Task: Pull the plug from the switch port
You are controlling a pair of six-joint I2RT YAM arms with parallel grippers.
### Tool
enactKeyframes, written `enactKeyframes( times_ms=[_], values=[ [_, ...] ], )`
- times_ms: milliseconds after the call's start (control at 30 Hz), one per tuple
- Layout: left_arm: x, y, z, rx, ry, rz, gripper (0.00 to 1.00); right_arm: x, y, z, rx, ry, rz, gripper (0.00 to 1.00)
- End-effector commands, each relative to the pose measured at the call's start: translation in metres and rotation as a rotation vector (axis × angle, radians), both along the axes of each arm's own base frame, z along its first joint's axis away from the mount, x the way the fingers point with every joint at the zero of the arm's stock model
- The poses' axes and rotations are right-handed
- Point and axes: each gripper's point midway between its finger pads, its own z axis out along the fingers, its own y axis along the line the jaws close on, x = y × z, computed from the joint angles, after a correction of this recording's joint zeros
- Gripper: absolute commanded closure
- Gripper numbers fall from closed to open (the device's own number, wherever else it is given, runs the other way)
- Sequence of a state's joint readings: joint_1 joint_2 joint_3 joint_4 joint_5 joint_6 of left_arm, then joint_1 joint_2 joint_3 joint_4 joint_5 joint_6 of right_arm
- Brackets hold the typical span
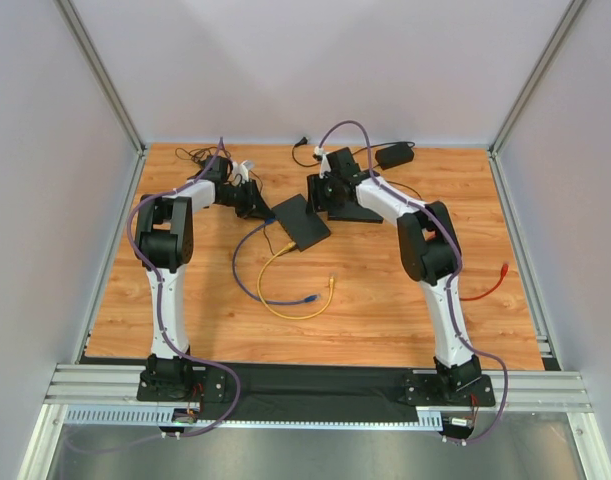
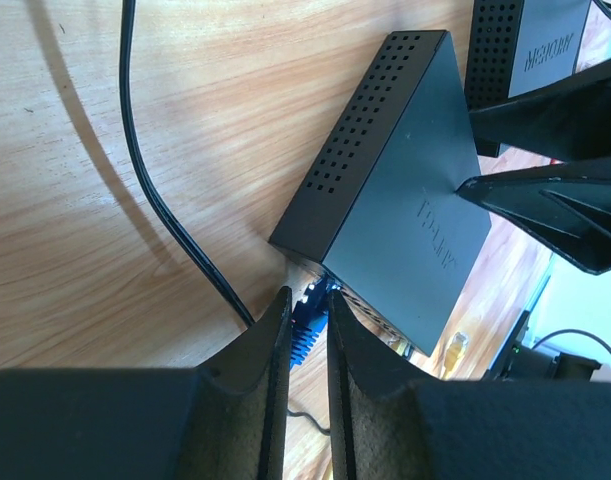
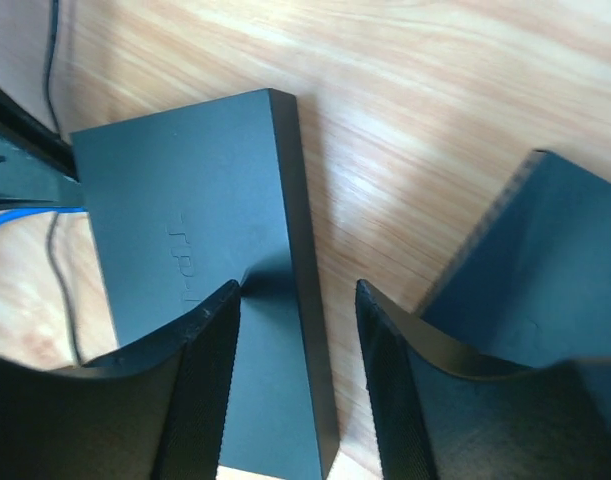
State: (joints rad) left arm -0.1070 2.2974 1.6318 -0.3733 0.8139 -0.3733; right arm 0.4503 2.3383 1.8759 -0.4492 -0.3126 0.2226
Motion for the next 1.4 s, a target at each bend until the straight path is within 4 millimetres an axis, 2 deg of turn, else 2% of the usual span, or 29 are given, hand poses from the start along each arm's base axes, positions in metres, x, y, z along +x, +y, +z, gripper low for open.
enactKeyframes(
  times_ms=[0,100,133,233,333,467,767,1367],
  values=[
    [-0.004,0.000,-0.015,0.087,0.027,0.012,0.96,0.010,-0.009,0.040,-0.134,-0.176,-0.011,0.47],
    [-0.005,0.001,-0.017,0.096,0.032,0.014,0.97,0.001,0.003,0.054,-0.189,-0.223,0.068,0.38],
    [-0.005,0.000,-0.017,0.097,0.031,0.012,0.98,-0.006,0.010,0.054,-0.203,-0.227,0.095,0.32],
    [-0.006,0.000,-0.018,0.104,0.033,0.012,1.00,-0.016,0.021,0.054,-0.298,-0.269,0.177,0.25],
    [-0.005,0.001,-0.018,0.110,0.033,0.015,1.00,-0.023,0.033,0.049,-0.333,-0.282,0.233,0.22],
    [-0.007,0.001,-0.020,0.113,0.039,0.015,1.00,-0.027,0.046,0.042,-0.327,-0.269,0.255,0.22],
    [-0.006,0.001,-0.019,0.112,0.035,0.015,1.00,-0.030,0.052,0.012,-0.359,-0.219,0.276,0.26],
    [-0.007,0.001,-0.018,0.107,0.031,0.011,1.00,-0.032,0.059,-0.012,-0.371,-0.172,0.274,0.28]
  ],
)
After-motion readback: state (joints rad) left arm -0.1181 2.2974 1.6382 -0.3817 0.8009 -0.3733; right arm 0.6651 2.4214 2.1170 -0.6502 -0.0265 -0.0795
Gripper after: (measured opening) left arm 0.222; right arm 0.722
